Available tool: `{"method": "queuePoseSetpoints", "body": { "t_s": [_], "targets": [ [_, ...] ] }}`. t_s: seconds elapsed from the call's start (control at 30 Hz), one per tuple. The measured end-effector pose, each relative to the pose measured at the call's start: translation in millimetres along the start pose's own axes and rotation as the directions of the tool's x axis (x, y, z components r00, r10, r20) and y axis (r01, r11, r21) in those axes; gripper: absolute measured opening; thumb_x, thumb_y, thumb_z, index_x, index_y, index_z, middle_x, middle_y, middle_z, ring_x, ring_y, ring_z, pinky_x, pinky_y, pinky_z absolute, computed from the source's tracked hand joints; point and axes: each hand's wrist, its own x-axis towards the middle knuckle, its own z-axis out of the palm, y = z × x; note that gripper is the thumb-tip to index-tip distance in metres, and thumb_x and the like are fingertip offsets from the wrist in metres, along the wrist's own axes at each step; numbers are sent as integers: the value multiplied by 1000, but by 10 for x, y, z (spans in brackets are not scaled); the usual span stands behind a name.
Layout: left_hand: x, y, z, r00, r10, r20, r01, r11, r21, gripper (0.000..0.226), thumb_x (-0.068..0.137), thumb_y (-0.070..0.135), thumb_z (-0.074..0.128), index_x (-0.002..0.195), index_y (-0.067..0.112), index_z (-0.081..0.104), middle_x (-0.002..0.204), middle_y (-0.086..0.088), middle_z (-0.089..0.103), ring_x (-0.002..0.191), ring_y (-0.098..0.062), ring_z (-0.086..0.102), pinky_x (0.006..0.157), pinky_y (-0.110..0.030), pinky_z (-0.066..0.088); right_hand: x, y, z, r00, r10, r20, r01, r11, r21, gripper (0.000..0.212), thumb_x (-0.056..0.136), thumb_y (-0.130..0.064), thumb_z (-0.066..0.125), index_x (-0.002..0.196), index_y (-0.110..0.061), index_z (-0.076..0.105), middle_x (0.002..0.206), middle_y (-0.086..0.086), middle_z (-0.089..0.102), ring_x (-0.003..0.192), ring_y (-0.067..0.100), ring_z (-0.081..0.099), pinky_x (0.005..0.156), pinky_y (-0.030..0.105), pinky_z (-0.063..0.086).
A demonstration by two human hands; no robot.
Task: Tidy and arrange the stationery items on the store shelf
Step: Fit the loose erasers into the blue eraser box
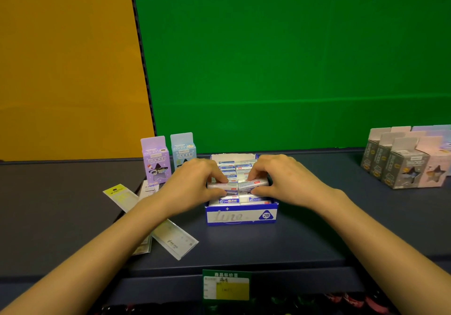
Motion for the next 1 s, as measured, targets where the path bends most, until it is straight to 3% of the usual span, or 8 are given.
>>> {"method": "queuePoseSetpoints", "body": {
  "t_s": [0.43, 0.6, 0.8, 1.0],
  "targets": [
    [9, 22, 0, 997, 23, 79, -27, 998, 56, 35, 83, 34, 62, 115, 18, 65, 116, 1, 64, 91, -5, 51, 76, -23, 47, -46, 17, -17, 1000, -5, 12, 5, 998, 65, 26, 78, -27, 68, 104, -26, 68, 108, -10, 68, 99, 11, 60, 88, 31, 49],
    [-29, 48, -12, 1000, 22, 11, -22, 999, 38, 23, 82, 29, 65, 100, 19, 73, 106, 2, 71, 91, -12, 62, 79, -36, 54, -47, 11, -25, 1000, -12, 23, 11, 998, 67, 22, 78, -30, 68, 100, -28, 69, 107, -11, 67, 98, 11, 58, 87, 30, 47],
    [-45, 24, -7, 999, 32, 41, -31, 999, -22, 16, 82, 22, 65, 93, 17, 75, 100, 2, 72, 83, -10, 64, 77, -35, 55, -51, 22, -25, 1000, 1, 0, -1, 993, 121, 12, 79, -26, 68, 90, -26, 73, 93, -10, 71, 82, 7, 63, 80, 34, 53],
    [-103, 30, -67, 999, -2, 52, 6, 997, -74, 19, 83, 29, 63, 92, 17, 75, 98, 4, 72, 87, -8, 63, 79, -37, 55, -28, 2, -40, 999, 8, 33, -10, 998, 65, 11, 80, -30, 66, 88, -26, 73, 94, -10, 71, 82, 8, 62, 79, 33, 53]
  ]
}}
